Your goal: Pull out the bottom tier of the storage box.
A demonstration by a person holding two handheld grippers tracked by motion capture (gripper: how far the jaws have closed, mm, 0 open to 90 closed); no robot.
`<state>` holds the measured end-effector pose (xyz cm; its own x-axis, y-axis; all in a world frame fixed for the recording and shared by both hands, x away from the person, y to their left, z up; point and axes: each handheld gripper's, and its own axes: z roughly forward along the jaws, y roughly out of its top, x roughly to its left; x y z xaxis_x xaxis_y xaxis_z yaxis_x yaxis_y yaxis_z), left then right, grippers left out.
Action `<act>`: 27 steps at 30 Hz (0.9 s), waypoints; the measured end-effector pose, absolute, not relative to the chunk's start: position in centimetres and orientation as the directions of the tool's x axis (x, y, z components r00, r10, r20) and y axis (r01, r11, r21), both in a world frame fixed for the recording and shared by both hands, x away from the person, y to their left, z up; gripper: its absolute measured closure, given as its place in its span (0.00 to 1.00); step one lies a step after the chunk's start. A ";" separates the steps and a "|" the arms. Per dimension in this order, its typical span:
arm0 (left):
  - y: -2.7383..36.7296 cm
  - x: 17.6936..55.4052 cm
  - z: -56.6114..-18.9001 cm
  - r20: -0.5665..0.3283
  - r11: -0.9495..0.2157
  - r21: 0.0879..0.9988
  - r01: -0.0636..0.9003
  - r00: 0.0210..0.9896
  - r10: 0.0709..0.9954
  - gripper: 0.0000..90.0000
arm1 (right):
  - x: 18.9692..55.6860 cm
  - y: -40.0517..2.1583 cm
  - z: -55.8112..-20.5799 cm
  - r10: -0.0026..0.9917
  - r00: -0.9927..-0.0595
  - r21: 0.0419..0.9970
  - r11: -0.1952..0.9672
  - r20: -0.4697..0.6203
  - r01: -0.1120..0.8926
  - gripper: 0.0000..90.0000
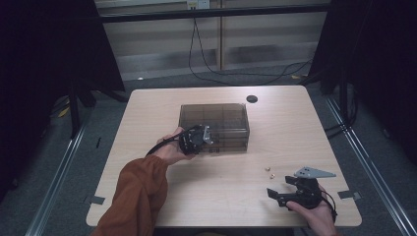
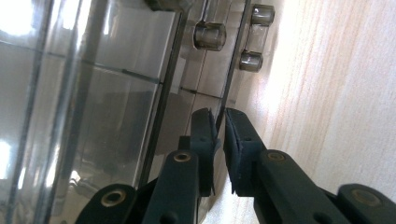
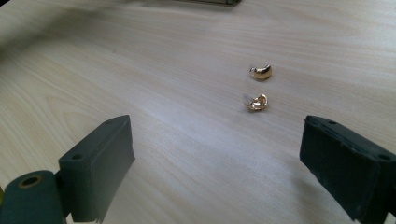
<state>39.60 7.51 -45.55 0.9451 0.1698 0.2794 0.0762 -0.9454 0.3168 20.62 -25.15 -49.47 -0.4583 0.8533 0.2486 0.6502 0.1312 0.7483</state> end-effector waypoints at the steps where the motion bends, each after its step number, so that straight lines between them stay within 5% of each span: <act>1: 7.5 39.7 -45.5 0.280 -0.947 0.315 0.068 0.946 0.161 0.92 | 20.6 -25.1 -49.5 0.853 -0.459 0.748 0.132 0.249 0.651 0.10; 27: 6.9 38.7 -45.0 0.276 -0.971 0.238 -0.036 0.961 0.032 0.97 | 20.6 -25.1 -49.6 0.851 -0.458 0.736 0.134 0.257 0.663 0.09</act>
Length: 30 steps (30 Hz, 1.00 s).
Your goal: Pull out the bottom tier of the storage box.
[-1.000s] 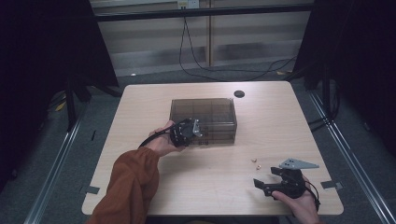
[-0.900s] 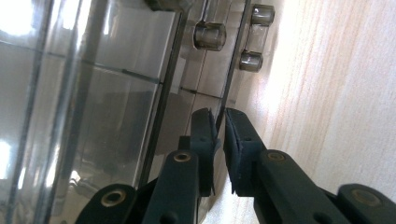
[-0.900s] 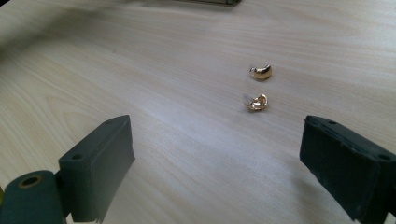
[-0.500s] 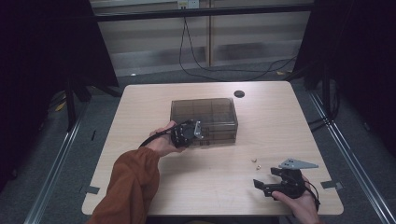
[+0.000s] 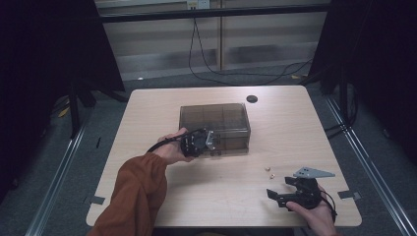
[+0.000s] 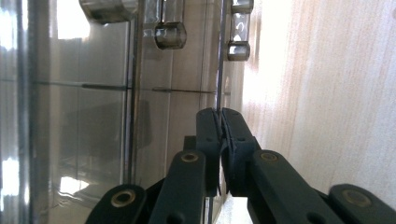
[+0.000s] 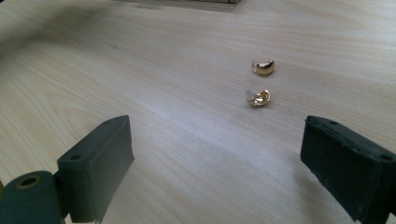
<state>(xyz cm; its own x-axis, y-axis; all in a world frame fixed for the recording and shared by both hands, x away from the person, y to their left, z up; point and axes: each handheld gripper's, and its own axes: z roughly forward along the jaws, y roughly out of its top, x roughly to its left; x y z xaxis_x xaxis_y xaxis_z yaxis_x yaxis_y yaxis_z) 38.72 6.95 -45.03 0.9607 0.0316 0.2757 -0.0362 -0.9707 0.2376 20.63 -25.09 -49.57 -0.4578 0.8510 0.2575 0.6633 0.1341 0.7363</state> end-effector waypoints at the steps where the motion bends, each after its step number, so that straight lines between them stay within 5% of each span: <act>1: 7.0 38.7 -45.0 0.274 -0.972 0.233 -0.041 0.962 0.025 0.97 | 20.6 -25.1 -49.6 0.850 -0.460 0.738 0.136 0.256 0.661 0.09; 30: 7.1 37.6 -44.7 0.236 -0.975 0.200 -0.093 0.971 -0.044 0.98 | 20.6 -25.1 -49.6 0.852 -0.455 0.734 0.131 0.260 0.666 0.09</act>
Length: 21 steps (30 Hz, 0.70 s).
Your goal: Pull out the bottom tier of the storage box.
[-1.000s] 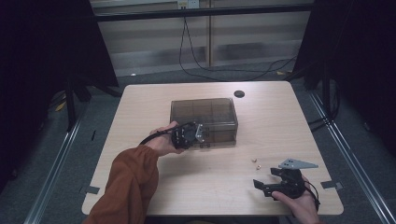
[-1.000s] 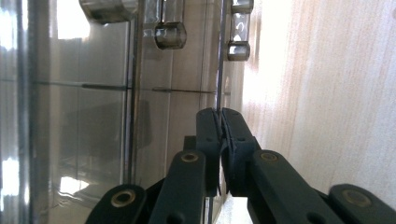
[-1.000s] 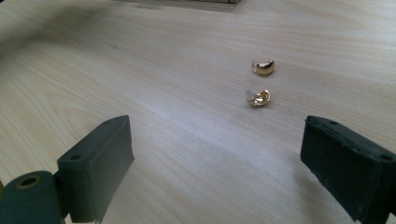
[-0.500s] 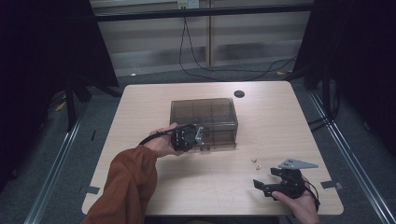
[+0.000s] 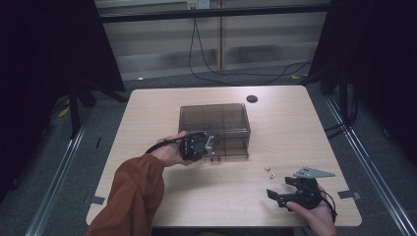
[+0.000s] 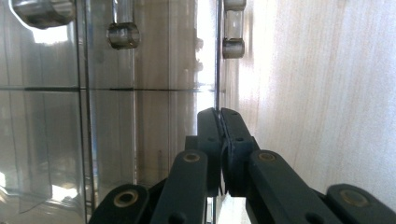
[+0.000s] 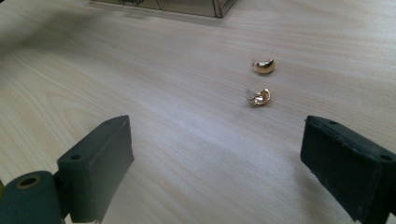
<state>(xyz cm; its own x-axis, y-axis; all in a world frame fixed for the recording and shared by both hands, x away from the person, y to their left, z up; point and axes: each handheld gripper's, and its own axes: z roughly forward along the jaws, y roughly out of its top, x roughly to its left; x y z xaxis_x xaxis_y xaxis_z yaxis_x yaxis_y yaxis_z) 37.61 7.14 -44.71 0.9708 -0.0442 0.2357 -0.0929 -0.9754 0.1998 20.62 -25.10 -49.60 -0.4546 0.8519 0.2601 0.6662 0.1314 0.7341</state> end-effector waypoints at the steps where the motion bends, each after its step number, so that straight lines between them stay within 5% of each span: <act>1: 7.1 37.5 -44.8 0.224 -0.974 0.210 -0.083 0.974 -0.035 0.98 | 20.6 -25.1 -49.6 0.851 -0.455 0.734 0.132 0.261 0.667 0.09; 21: 7.2 36.5 -44.7 0.200 -0.974 0.210 -0.087 0.979 -0.045 0.98 | 20.6 -25.1 -49.6 0.852 -0.455 0.734 0.134 0.258 0.666 0.09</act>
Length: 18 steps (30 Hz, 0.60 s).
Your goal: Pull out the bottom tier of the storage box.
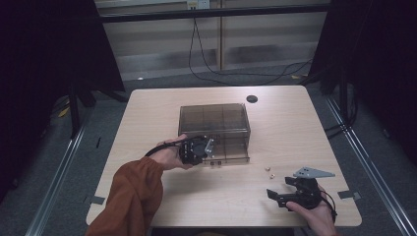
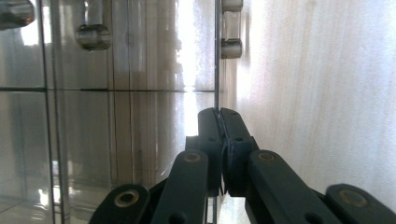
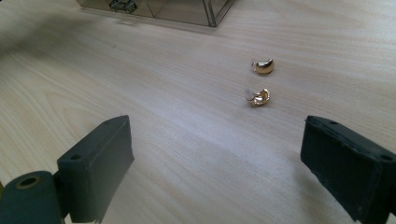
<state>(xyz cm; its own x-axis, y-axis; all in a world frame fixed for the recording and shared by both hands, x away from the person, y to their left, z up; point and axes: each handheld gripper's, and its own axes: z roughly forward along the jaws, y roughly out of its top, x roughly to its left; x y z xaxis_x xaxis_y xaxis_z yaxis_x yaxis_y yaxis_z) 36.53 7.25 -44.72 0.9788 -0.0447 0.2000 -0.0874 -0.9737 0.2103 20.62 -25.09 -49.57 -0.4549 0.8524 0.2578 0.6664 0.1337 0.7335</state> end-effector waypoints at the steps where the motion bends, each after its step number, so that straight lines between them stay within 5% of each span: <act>1: 7.3 36.5 -44.7 0.188 -0.974 0.208 -0.088 0.981 -0.049 0.98 | 20.6 -25.1 -49.6 0.852 -0.455 0.734 0.133 0.258 0.666 0.09; 18: 7.7 35.4 -44.8 0.159 -0.969 0.234 -0.073 0.987 -0.036 0.99 | 20.6 -25.1 -49.6 0.853 -0.454 0.733 0.133 0.259 0.667 0.09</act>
